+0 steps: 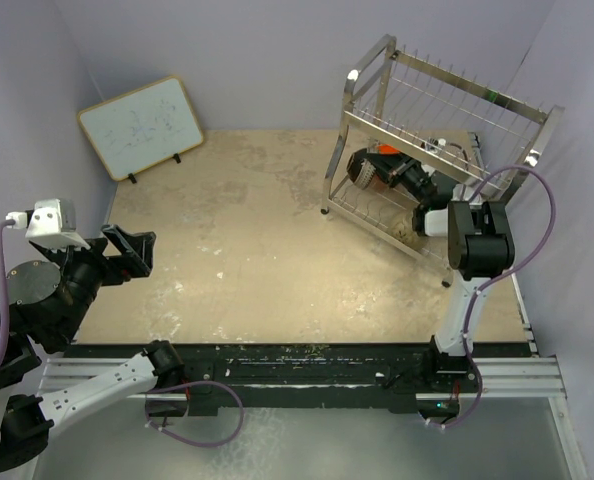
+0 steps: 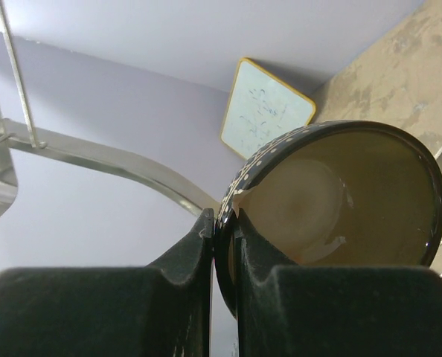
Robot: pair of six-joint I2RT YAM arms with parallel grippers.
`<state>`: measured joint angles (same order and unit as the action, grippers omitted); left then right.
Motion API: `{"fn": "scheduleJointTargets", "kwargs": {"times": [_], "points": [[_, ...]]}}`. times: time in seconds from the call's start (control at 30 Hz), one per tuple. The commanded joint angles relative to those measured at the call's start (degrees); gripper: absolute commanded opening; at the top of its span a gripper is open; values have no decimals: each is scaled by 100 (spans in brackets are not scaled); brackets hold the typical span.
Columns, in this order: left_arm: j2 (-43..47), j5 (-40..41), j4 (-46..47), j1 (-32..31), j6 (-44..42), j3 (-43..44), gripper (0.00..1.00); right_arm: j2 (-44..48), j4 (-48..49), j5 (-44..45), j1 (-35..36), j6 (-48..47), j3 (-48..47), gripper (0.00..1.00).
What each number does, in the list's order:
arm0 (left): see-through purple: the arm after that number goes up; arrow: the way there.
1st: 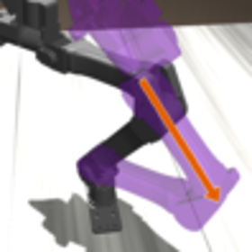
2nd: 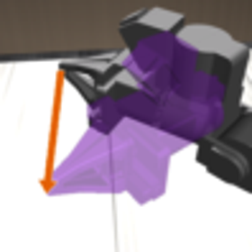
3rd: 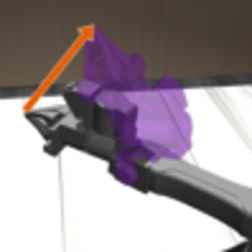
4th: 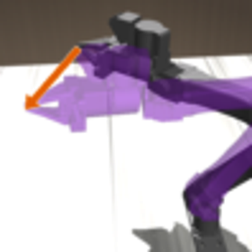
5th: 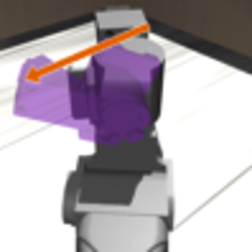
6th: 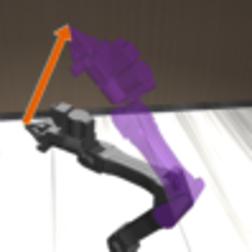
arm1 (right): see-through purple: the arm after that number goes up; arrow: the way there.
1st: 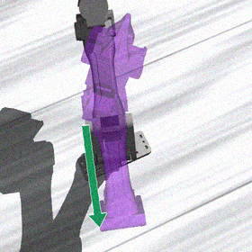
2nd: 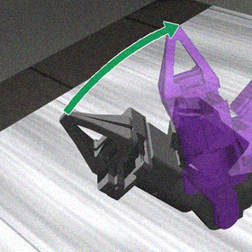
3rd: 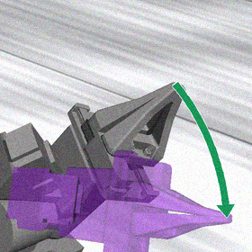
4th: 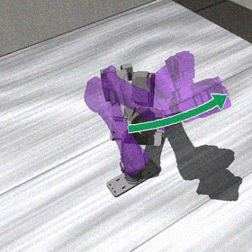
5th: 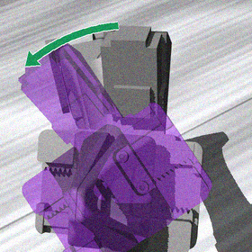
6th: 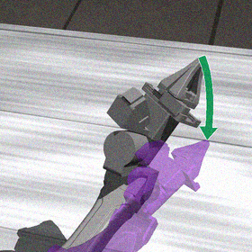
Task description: Load the bowls into the dish rack
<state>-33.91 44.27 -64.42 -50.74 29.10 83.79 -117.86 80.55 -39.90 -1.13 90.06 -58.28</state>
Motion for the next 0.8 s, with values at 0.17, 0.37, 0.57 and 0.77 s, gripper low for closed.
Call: {"fn": "scheduleJointTargets", "kwargs": {"times": [0.17, 0.37, 0.57, 0.77], "points": [[35, -15, 12, 9, -48, 138, 99, -190, 468, 120, 51, 58, -147, 9], [28, -41, 0, 6, -36, 137, 99, -160, 253, 100, 43, -95, 250, 13], [12, -100, -9, 4, -27, 137, 99, -261, 28, 190, 21, -173, 416, 16], [24, -94, -63, 4, -20, 125, 99, -289, -12, 239, -55, -182, 574, 19]]}}
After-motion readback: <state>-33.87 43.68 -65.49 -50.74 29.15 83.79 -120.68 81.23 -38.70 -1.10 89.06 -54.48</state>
